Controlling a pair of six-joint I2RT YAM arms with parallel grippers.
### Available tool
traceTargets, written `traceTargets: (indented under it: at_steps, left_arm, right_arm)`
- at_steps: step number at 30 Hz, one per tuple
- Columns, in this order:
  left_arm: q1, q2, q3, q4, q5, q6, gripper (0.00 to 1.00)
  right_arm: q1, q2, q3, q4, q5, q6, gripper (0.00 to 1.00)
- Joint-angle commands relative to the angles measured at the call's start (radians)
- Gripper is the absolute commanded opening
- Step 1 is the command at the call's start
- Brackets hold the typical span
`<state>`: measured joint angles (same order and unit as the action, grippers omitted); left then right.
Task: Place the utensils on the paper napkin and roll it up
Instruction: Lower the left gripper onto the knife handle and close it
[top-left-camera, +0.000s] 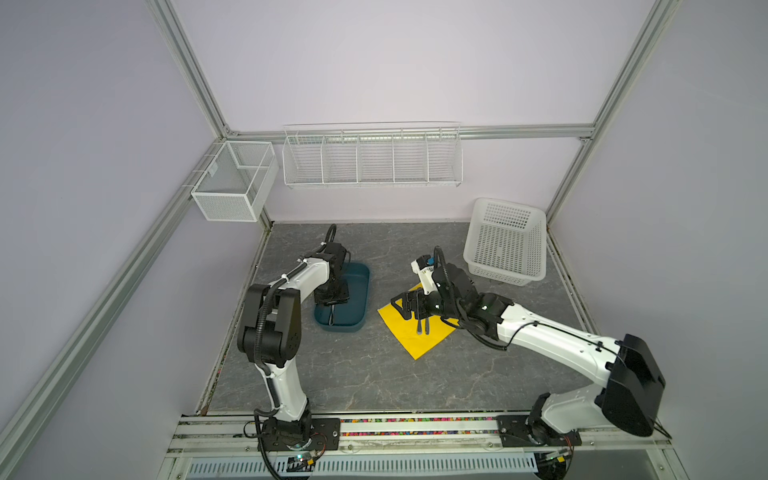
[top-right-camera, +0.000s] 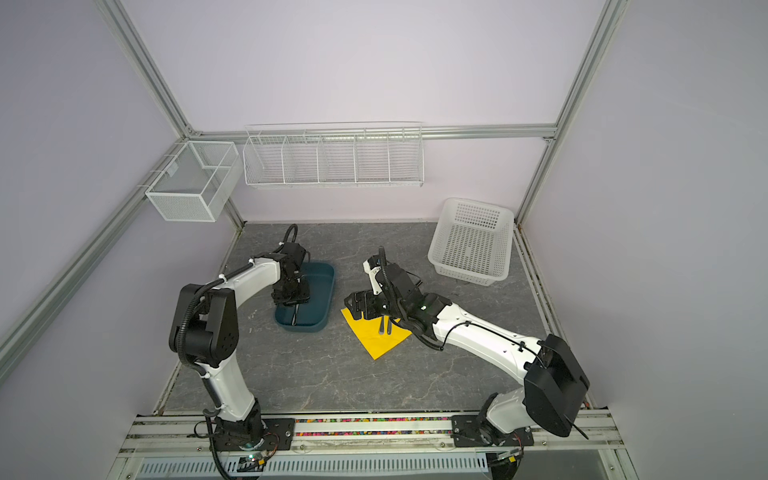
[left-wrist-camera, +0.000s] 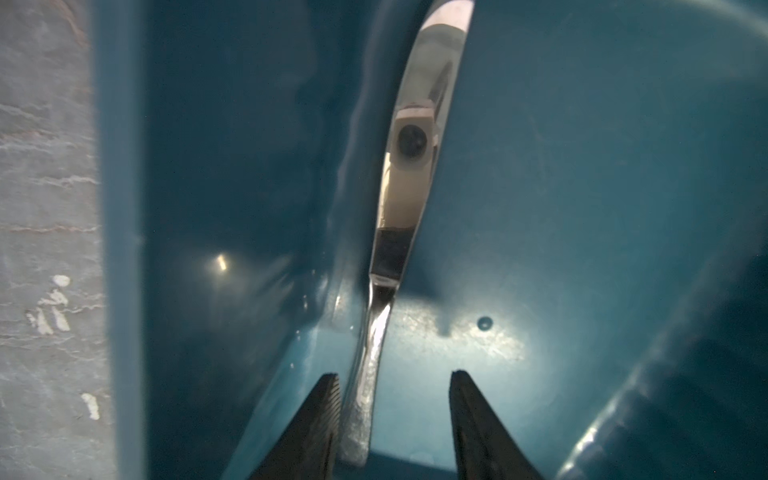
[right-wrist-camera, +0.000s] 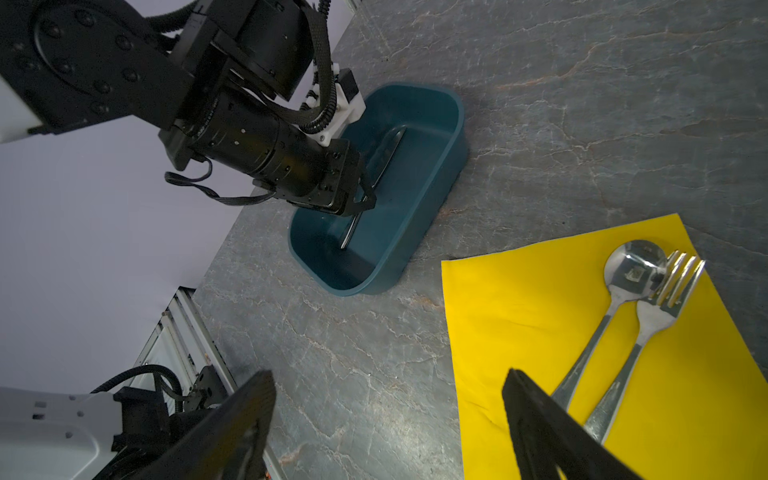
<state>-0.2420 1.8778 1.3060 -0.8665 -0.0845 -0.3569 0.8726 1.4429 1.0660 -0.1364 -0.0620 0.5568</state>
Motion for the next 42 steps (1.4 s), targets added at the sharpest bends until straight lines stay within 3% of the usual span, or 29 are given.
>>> traceTargets:
  at_steps: [1,15,34,42]
  left_arm:
    - [0.018,0.030,0.036,-0.030,-0.002,0.018,0.45]
    - [0.023,0.064,0.034,-0.009,0.029,0.009,0.44]
    - [0.021,0.045,0.013,0.020,0.174,-0.028,0.21]
    - [0.017,0.057,0.068,-0.034,0.080,-0.003,0.26]
  right_arm:
    - [0.005,0.024,0.034,0.014,-0.050,-0.007,0.89]
    - [0.005,0.035,0.035,-0.003,-0.038,-0.004,0.89]
    - [0.006,0.012,0.031,-0.042,-0.004,-0.015,0.89]
    - [0.006,0.004,0.029,-0.050,0.002,-0.020,0.89]
